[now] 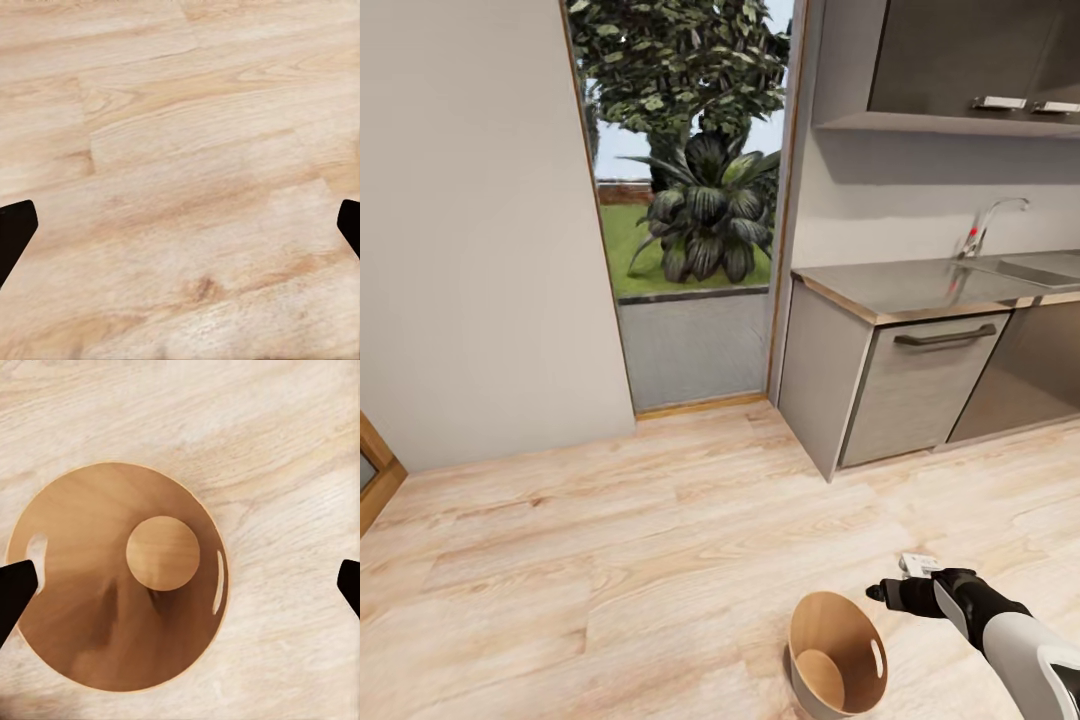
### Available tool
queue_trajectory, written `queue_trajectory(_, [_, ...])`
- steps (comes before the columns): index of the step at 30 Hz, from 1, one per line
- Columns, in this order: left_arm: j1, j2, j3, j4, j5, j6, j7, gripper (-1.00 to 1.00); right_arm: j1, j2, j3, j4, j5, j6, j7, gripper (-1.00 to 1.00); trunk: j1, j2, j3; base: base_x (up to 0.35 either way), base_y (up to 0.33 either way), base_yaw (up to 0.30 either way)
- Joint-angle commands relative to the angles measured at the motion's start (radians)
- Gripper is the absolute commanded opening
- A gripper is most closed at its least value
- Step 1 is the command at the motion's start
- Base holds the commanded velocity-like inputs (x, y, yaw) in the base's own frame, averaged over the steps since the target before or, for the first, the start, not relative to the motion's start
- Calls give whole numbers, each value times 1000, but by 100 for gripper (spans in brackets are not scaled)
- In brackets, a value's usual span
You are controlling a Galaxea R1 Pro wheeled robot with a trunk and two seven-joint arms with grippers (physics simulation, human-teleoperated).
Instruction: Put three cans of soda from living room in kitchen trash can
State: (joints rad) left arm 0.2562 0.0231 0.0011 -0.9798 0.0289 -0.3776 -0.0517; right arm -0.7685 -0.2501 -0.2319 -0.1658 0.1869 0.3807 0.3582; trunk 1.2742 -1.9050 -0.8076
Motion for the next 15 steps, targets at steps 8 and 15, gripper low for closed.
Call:
queue_trajectory(8, [0,0,1,1,0,-2,1,100,0,1,3,1,2,-1,1,100,12,-21,-9,39,-18,0])
queue_trajectory(15, [0,0,-1,1,-3,1,-1,100,0,3,3,1,3,-2,2,100,38,-70,-31,3,-1,0])
